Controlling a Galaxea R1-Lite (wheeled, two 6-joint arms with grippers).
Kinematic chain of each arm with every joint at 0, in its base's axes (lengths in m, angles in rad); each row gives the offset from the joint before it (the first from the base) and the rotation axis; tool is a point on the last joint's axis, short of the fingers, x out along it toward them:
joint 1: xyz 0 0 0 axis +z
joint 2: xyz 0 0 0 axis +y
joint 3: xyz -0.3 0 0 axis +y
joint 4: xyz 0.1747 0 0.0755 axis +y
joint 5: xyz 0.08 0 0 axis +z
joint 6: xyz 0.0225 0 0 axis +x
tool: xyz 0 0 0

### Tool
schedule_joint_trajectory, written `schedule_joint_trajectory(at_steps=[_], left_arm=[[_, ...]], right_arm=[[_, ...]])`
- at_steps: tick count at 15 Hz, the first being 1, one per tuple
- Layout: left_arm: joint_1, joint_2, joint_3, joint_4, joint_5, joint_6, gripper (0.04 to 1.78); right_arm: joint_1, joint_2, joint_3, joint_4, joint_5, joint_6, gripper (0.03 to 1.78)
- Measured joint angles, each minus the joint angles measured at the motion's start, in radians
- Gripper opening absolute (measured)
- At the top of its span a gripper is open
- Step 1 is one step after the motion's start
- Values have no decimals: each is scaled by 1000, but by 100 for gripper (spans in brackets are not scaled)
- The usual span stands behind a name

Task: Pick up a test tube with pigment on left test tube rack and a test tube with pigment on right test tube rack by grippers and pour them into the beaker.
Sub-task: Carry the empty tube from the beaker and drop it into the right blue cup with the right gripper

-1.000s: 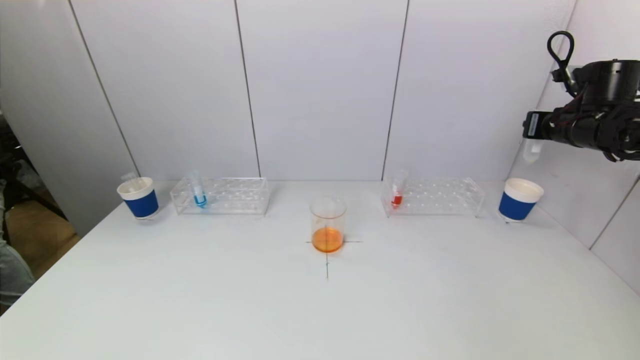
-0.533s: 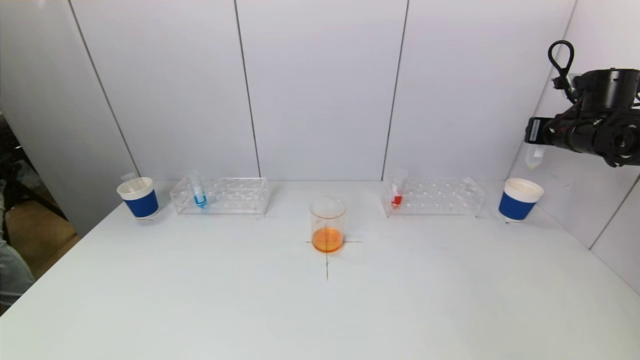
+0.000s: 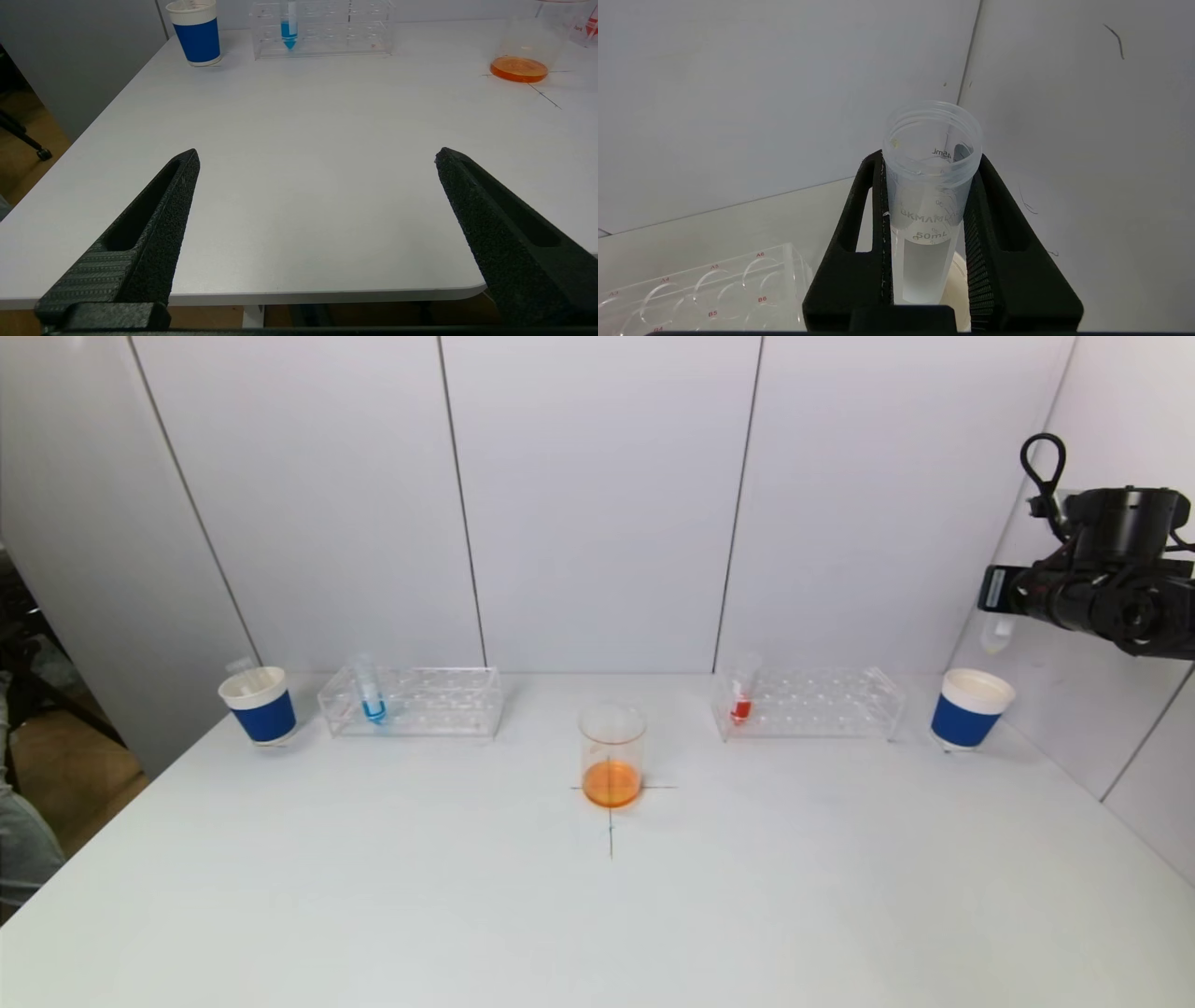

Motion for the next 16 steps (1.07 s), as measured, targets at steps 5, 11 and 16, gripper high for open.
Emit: schedule_joint_trajectory(at_steps=[5, 11, 16], left_arm=[[0, 0, 0, 0, 0, 0, 176], [0, 0, 0, 0, 0, 0, 176], [0, 0, 0, 0, 0, 1, 176]], right_arm=[[-6, 59, -39, 0, 0, 1, 50], [-15, 95, -41, 0, 0, 3, 50], [-21, 106, -6, -11, 0, 2, 50]])
